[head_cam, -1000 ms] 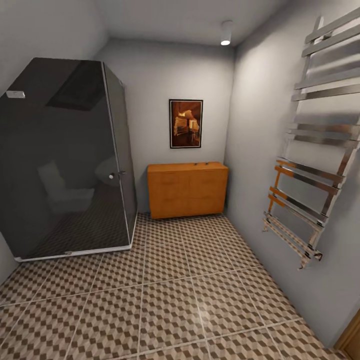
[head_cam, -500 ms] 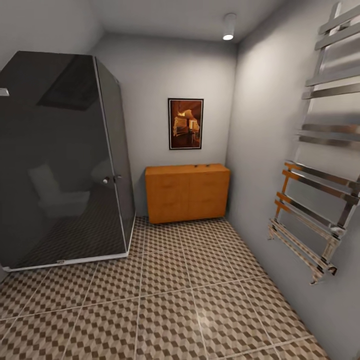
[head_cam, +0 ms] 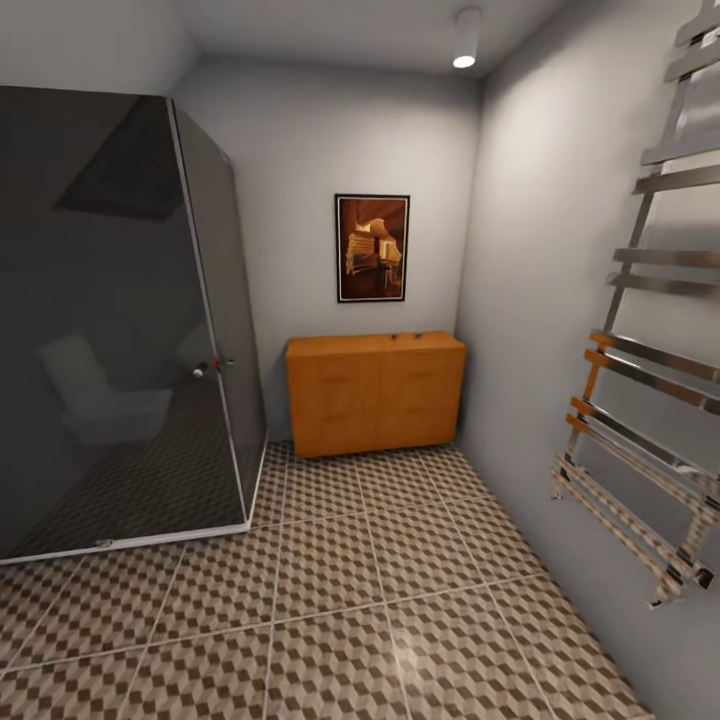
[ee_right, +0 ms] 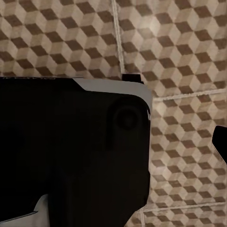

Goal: Take the four mousetraps from the cabinet in the bathroom and place them on the bathroom floor. Make sure all four end up on the same floor surface, and ensure that at least two of them are either under or directly next to the same bathroom sink.

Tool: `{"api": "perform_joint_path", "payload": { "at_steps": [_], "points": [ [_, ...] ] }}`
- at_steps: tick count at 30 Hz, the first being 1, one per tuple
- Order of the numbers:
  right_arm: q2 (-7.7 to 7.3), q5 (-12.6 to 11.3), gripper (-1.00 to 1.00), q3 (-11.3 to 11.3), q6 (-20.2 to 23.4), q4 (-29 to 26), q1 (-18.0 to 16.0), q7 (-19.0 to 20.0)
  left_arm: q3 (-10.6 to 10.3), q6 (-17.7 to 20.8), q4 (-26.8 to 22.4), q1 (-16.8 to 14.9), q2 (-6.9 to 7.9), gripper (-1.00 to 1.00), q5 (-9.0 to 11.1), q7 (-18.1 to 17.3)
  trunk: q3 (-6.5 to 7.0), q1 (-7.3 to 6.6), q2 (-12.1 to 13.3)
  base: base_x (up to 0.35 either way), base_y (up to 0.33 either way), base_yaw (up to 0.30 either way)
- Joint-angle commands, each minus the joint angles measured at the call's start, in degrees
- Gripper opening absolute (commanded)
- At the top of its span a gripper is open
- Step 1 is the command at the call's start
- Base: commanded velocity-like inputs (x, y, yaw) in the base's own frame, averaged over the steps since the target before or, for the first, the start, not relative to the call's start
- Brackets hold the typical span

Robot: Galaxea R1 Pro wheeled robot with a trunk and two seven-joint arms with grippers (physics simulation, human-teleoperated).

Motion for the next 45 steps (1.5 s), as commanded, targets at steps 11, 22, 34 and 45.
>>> {"api": "perform_joint_path", "payload": {
  "at_steps": [11,22,34,45],
  "points": [
    [0.01,-0.6,1.00,0.5,-0.2,0.2,-0.1,0.2,-0.5,-0.2,0.1,-0.1,-0.01,1.00,0.6,0.1,-0.10,0.05,-0.1,0.322,0.000,0.000],
    [0.01,-0.6,1.00,0.5,-0.2,0.2,-0.1,-0.1,-0.5,-0.1,0.1,-0.1,-0.01,1.00,0.5,0.1,-0.10,0.05,-0.1,0.323,0.000,0.000],
    [0.02,-0.6,1.00,0.4,-0.6,0.2,-0.1,-0.3,-0.6,-0.1,0.0,-0.1,-0.08,1.00,0.4,0.1,-0.10,0.05,-0.1,0.323,0.000,0.000],
    [0.16,-0.7,1.00,0.4,-0.7,0.2,-0.1,-0.3,-0.6,-0.1,0.0,-0.1,-0.10,1.00,0.3,0.1,-0.10,0.05,-0.1,0.323,0.000,-0.112]
  ]
}}
